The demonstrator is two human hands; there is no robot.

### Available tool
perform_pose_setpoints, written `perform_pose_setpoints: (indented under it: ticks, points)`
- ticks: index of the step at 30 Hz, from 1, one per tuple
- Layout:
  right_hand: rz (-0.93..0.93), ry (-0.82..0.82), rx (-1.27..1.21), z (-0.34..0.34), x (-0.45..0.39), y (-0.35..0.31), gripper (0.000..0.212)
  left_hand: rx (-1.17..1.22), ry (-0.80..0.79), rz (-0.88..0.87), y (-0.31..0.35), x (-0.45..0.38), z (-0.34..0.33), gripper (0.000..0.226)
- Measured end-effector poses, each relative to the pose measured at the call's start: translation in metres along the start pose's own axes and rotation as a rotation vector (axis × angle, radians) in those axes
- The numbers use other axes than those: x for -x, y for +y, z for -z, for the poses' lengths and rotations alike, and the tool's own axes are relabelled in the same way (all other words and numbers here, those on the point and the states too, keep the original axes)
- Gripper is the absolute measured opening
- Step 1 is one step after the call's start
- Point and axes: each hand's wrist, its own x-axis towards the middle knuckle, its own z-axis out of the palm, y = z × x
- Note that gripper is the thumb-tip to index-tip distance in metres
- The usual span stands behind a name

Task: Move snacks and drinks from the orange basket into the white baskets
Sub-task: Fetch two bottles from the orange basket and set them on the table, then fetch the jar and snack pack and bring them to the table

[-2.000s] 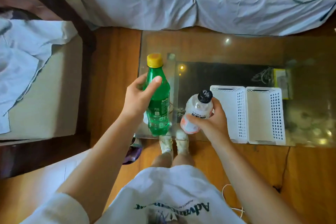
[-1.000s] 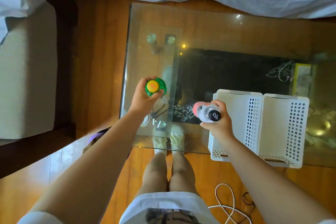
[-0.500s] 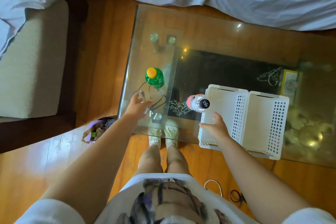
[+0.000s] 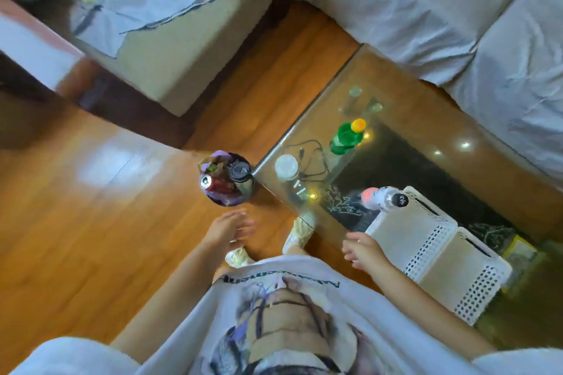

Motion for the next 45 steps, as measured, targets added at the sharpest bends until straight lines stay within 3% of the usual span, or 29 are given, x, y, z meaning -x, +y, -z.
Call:
perform_pose_setpoints:
  ticks: [10, 16, 20, 27, 33, 40, 45]
  points:
    - [0.241, -0.172, 0.535, -0.156, 0.066, -0.087, 0.030, 0.722, 0.324, 0.144, -0.157, 0.079, 0.161, 0.031]
    - [0.358, -0.315, 0.701, -0.288, 0.126, -0.096, 0.031, 1.203, 0.462, 0.186, -0.277, 0.125, 0.229, 0.041]
    - [0.409, -0.366, 0.800, -0.359, 0.150, -0.086, 0.034, 1.398, 0.553, 0.263, -0.345, 0.131, 0.255, 0.038]
    - [0.383, -0.286, 0.917, -0.422, 0.157, -0.076, 0.033, 1.548, 0.494, 0.345, -0.381, 0.121, 0.297, 0.037]
    - [0.279, -0.219, 1.053, -0.492, 0.151, -0.093, 0.034, 1.430, 0.576, 0.224, -0.345, 0.096, 0.377, 0.026]
    - [0.373, -0.239, 1.182, -0.646, 0.172, -0.129, 0.031, 1.425, 0.628, 0.185, -0.329, 0.082, 0.487, 0.028]
    - [0.480, -0.402, 1.360, -0.775, 0.210, -0.142, 0.027, 1.512, 0.665, 0.281, -0.339, 0.082, 0.547, 0.029]
